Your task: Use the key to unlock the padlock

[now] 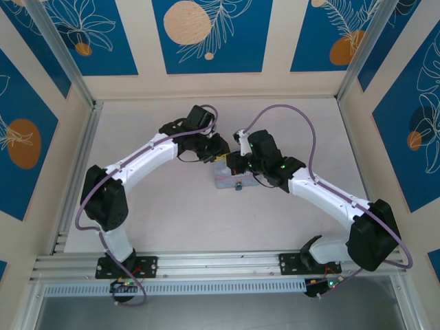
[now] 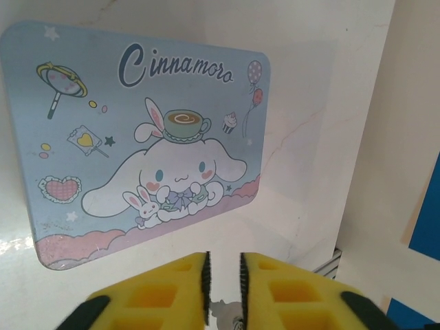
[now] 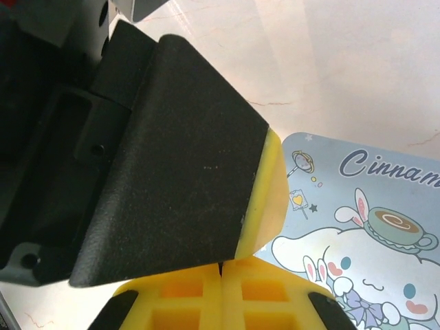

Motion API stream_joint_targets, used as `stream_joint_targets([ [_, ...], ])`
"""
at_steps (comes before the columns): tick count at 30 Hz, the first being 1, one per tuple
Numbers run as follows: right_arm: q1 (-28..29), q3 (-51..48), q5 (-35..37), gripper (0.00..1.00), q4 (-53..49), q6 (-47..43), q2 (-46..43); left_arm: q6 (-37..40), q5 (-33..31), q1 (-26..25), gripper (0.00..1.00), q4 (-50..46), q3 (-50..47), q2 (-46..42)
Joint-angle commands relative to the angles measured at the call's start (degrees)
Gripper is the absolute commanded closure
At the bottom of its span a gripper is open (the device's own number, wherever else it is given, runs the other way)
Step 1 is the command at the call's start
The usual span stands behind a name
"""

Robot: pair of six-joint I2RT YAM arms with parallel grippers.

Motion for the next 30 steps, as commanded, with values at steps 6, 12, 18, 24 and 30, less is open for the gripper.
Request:
stream_joint_targets([
  [6, 0.6, 2.2, 1.6, 1.00, -0.4, -1.1, 0.5, 0.0, 0.8, -0.5, 1.00, 0.1, 1.7, 1.4],
  [12, -1.2, 1.7, 0.9, 0.60, -2.5, 2.3, -3.2, 5.1, -3.2, -0.5, 1.00, 0.9, 1.1, 0.2],
  [18, -10.5, -2.8, -10.1, 0.21, -2.3, 12.9, -10.9, 12.4, -8.8, -0.3, 1.00, 14.4, -7.9, -6.1],
  [24, -19.0, -3.3, -17.7, 0.13, -3.1, 24.6, -11.3, 15.9, -12.4, -0.3, 1.00, 28.8, -15.9, -11.1],
  [30, -21.7, -3.3, -18.2, 0.09, -3.4, 29.1, -11.0, 15.3, -17.3, -0.4, 1.00, 41.8, -23.7, -14.9],
])
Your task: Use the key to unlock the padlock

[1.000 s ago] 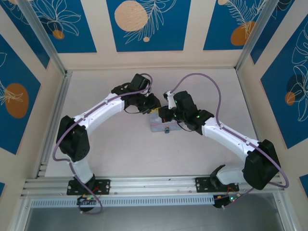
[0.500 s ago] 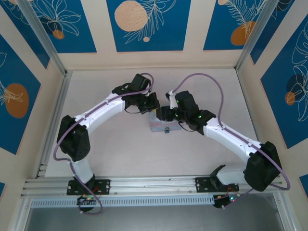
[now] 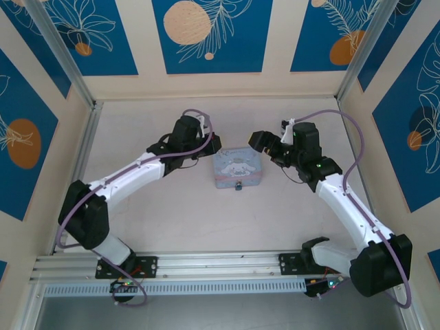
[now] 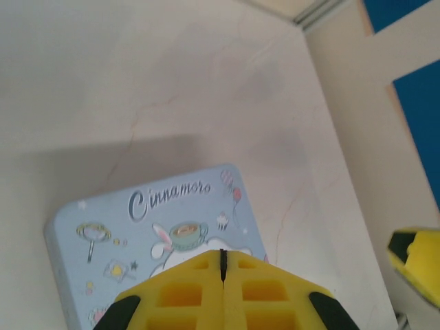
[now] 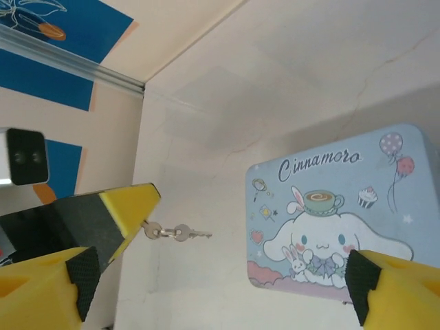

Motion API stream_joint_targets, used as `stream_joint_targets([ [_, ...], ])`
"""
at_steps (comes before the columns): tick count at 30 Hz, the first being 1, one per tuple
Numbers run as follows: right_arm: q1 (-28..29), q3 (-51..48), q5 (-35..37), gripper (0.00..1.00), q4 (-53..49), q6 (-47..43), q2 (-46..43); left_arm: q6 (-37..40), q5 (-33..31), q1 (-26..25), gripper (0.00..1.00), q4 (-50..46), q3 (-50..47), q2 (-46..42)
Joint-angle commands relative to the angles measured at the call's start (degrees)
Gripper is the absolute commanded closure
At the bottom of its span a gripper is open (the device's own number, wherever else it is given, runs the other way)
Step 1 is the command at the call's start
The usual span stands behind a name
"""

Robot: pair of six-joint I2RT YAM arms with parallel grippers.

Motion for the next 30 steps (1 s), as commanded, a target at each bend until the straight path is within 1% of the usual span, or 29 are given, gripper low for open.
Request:
stream_joint_targets([
  [1, -2.0, -3.2, -8.2, 0.12, 6.0, 6.6, 0.1, 0.4, -4.8, -0.4, 1.00, 13.4, -4.2, -2.6],
  [2, -2.8, -6.3, -12.2, 0.16, 13.9, 10.3, 0.0, -0.3, -5.7, -0.3, 1.00, 16.3, -5.8, -3.1],
  [5, -3.5, -11.0, -17.3, 0.23, 29.1, 19.3, 2.8, -1.7, -7.6, -0.6, 1.00, 25.4, -9.8, -3.9],
  [8, -2.9, -13.1, -19.0, 0.32, 41.2, 25.9, 6.6, -3.5, -7.0, -0.8, 1.00, 33.8, -11.8, -2.9],
  [11, -2.2, -14.3, -19.1, 0.37, 50.3, 32.9, 9.7, -3.4, -6.5, -1.2, 1.00, 40.2, -12.6, -1.3],
  [15, -0.9, -14.3, -17.3, 0.38, 56.6, 39.9, 12.2, -3.1, -5.8, -1.5, 1.00, 47.8, -13.1, 0.8],
  [18, 0.5, -14.5, -14.4, 0.42, 59.5, 44.9, 13.1, -3.4, -5.3, -1.9, 1.00, 52.0, -13.2, 2.3],
  [23, 3.3, -14.0, -9.2, 0.47, 63.6, 52.0, 15.0, -3.7, -4.9, -2.4, 1.00, 55.7, -12.5, 3.8],
  [30, 7.5, -12.2, -4.1, 0.52, 68.6, 56.9, 18.8, -3.4, -5.0, -3.2, 1.00, 58.2, -12.4, 4.3],
])
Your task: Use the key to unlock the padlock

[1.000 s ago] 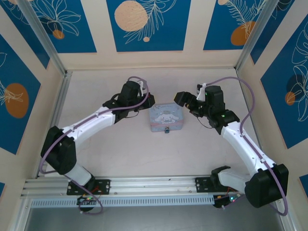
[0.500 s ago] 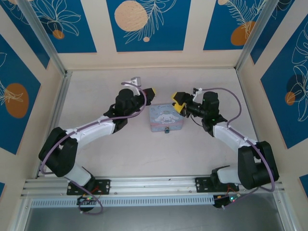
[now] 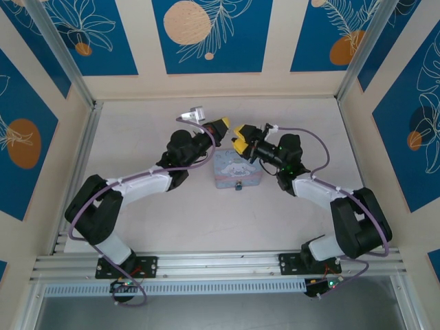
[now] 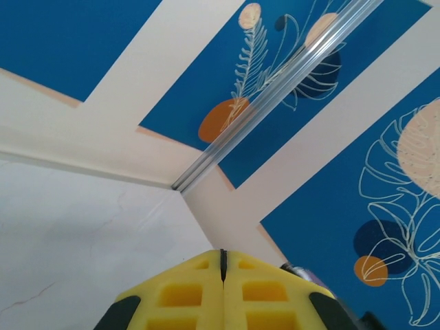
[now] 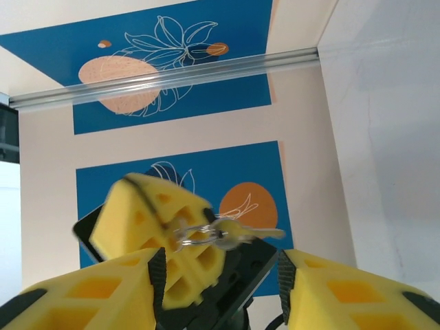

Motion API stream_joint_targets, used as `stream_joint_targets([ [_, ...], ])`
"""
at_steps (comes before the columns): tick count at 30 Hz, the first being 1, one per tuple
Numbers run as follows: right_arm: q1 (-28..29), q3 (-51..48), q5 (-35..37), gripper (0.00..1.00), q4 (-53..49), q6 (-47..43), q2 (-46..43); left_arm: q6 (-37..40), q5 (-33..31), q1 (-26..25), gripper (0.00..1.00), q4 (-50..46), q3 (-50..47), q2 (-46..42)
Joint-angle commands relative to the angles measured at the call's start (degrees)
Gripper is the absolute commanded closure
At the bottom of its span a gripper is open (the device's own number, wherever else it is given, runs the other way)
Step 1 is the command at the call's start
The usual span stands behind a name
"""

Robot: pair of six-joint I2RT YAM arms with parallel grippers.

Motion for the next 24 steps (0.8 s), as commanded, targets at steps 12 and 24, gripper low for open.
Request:
stream_joint_targets([
  [12, 2.5, 1.1, 8.7, 0.60, 11.5, 7.9, 3.7, 0.5, 0.7, -1.5, 1.00, 4.8, -0.2, 0.1],
  [24, 2.7, -1.5, 10.1, 0.62, 12.0, 7.4, 0.4, 0.5, 1.2, -1.7, 1.00, 3.0, 0.7, 0.5],
])
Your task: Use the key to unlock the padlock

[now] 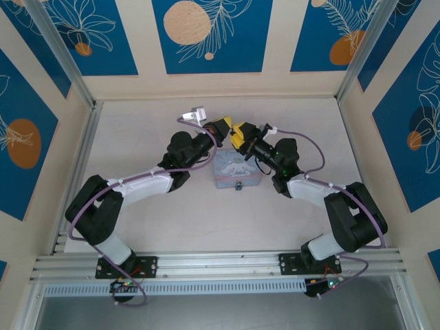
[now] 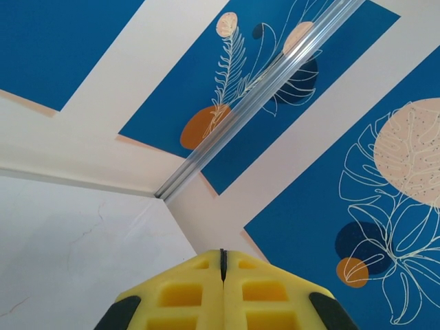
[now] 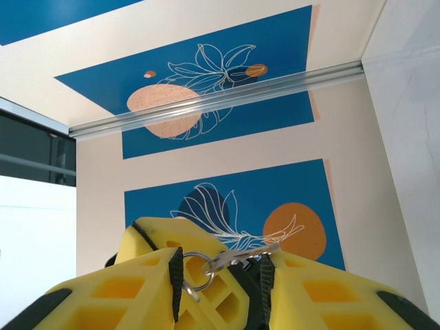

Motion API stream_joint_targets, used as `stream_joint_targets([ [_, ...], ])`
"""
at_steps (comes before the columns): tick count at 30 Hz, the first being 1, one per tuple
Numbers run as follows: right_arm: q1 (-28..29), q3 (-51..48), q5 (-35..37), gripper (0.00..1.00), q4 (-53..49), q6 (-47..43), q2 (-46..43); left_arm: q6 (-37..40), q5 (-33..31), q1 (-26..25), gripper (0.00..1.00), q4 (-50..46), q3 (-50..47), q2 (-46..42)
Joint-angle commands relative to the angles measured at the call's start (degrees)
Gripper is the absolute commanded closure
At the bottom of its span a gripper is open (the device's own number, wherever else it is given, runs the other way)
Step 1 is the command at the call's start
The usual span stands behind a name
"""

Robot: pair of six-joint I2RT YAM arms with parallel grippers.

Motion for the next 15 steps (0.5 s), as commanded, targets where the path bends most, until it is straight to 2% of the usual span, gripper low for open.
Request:
stream_joint_targets([
  [1, 0.6, -0.2, 1.9, 0.62, 1.8, 0.0, -1.5, 0.3, 1.2, -0.7, 1.00, 0.8, 0.7, 0.5],
  [5, 0.9, 0.3, 2.0, 0.64, 2.4, -0.2, -0.9, -0.2, 1.2, -0.7, 1.00, 0.2, 0.8, 0.5],
  [15, 1.1, 0.0, 1.7, 0.77, 4.7, -0.1, 1.1, -3.5, 3.5, -0.7, 1.00, -4.9, 2.7, 0.5],
])
